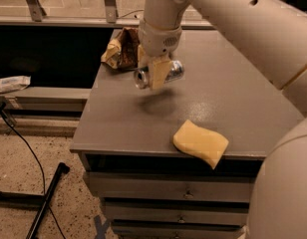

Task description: Place redbull can upright

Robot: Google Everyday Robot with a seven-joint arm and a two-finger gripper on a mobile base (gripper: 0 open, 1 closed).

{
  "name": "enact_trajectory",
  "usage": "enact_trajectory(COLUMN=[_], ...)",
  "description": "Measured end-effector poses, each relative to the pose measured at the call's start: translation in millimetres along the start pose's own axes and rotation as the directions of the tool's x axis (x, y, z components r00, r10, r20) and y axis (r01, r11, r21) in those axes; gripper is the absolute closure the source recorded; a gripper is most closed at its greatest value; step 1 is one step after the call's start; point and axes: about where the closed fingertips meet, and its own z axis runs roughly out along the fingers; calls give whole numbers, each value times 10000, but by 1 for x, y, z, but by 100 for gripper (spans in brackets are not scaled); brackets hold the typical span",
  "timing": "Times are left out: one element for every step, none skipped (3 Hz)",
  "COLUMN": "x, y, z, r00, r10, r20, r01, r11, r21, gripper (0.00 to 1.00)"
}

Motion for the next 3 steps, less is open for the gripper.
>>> enact_trajectory(x=[25,56,75], y=[-13,-26,-25], z=[-15,-10,-59], r00=[9735,8702,6940], r10=[1876,3833,4678], r20=[1310,3097,5473], r01=[-1886,-3882,-5404], r11=[9820,9203,8407], r21=[-47,-484,-333], gripper=[100,100,100])
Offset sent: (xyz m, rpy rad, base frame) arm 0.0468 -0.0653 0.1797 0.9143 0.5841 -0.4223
